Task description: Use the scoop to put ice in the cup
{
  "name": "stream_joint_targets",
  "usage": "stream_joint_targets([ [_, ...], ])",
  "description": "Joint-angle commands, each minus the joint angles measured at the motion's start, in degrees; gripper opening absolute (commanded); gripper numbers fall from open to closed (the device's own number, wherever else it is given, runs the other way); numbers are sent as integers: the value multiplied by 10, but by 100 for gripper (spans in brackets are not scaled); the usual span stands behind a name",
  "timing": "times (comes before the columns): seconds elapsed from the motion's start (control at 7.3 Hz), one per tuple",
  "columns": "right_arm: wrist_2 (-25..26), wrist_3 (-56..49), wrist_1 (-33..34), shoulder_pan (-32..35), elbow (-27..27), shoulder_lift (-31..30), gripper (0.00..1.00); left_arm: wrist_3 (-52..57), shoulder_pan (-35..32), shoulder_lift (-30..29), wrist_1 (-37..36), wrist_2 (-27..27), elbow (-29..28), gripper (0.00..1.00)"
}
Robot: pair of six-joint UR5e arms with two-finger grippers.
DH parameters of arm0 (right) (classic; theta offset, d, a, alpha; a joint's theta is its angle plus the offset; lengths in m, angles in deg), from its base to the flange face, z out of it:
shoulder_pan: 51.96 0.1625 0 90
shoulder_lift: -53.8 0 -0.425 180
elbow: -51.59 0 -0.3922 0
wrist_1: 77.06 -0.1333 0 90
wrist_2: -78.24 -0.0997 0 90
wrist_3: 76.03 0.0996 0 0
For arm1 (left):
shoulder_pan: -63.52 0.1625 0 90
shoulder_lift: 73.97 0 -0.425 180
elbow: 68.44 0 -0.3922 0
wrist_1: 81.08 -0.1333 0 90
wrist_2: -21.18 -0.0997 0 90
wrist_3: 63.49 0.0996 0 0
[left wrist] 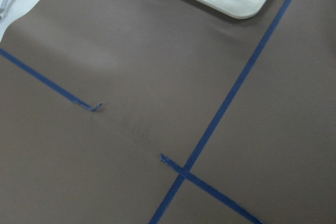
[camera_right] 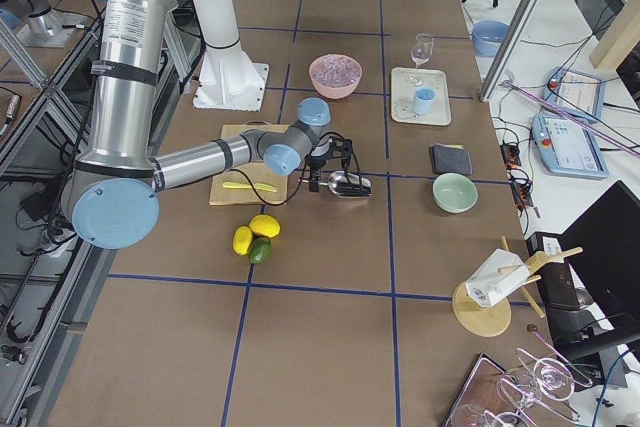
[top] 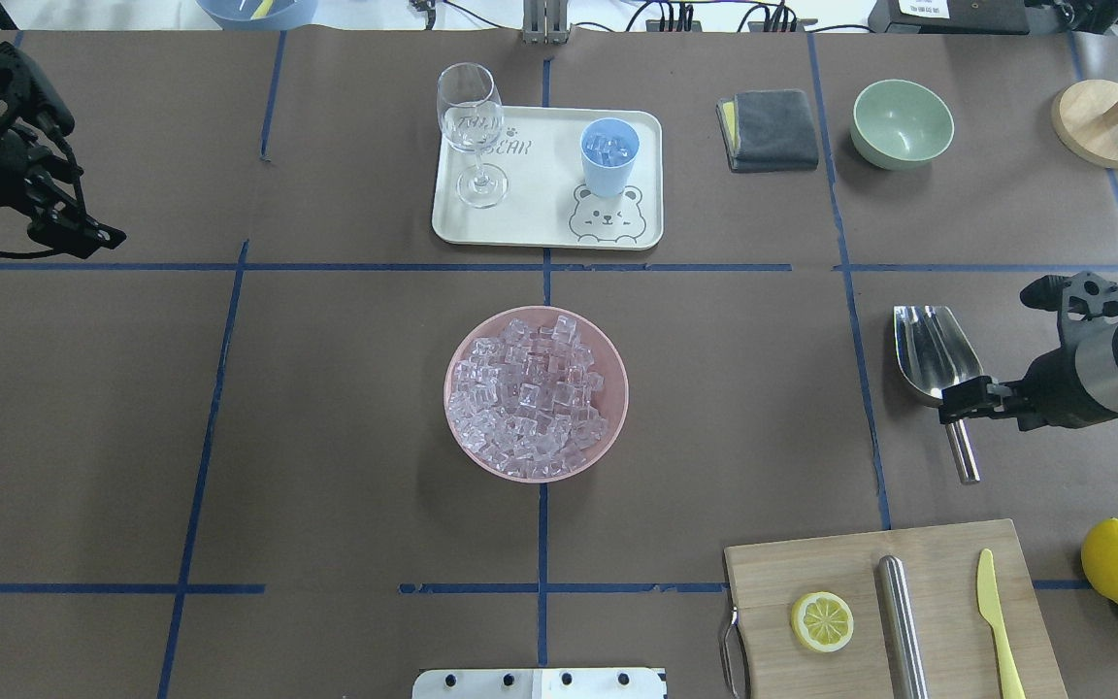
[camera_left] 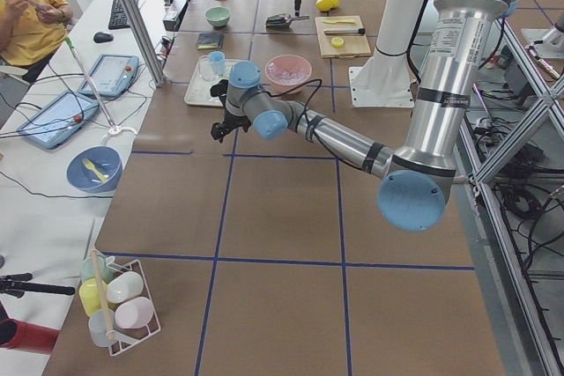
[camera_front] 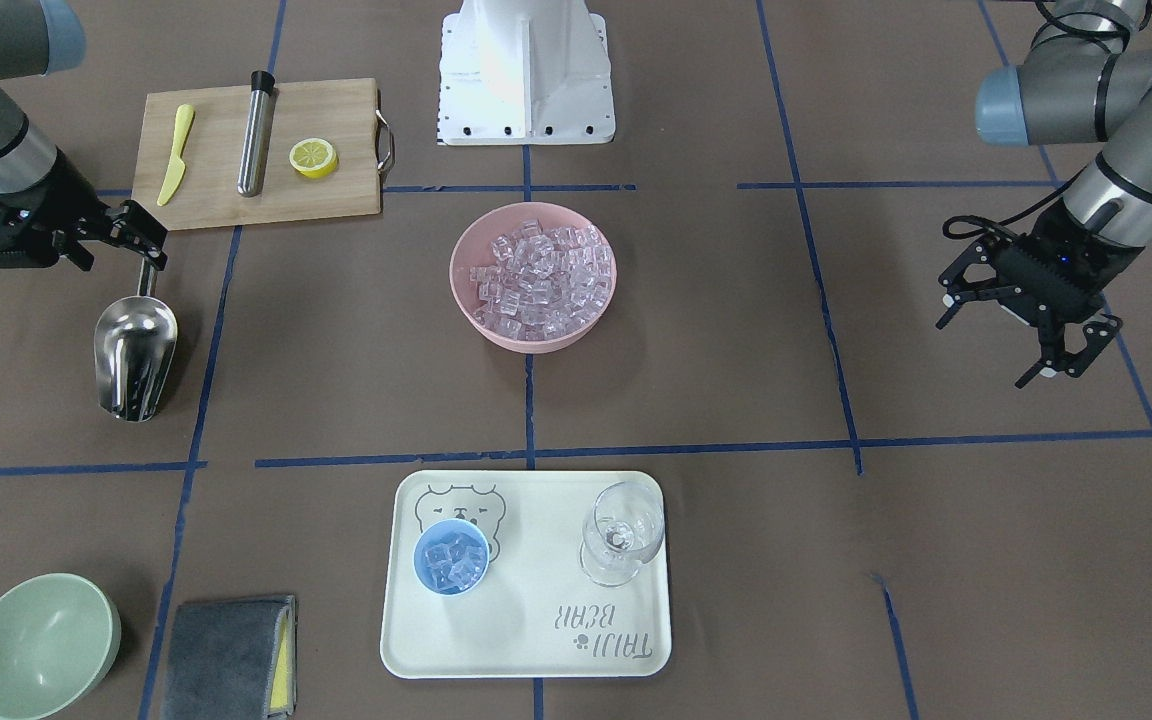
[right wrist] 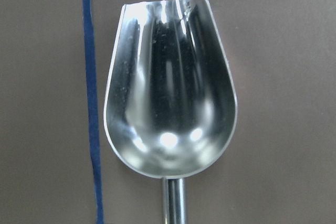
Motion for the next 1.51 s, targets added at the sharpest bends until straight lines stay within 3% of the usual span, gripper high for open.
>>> stream_joint_targets([
  [0.0, -50, -88, 15, 93, 15, -6, 100, 0, -58, 31, -75, 1, 0, 100],
  [0.27, -51, -258, 119, 178, 28, 5, 100, 1, -139, 90, -77, 4, -7, 100],
  [0.55, -66, -377, 193, 255, 45, 20, 100, 1, -199, 126, -77, 122, -56, 100],
  [0.82, -110, -446, 197, 318, 105, 36, 100, 1, -248, 141, -77, 131, -89, 100],
  [1.1, -117, -457, 199, 337, 111, 24, 100, -2, -247, 137, -78, 133, -126, 100],
  [1.37, -123, -457, 201, 356, 105, 16, 100, -2, -259, 132, -122, 143, -116, 100],
])
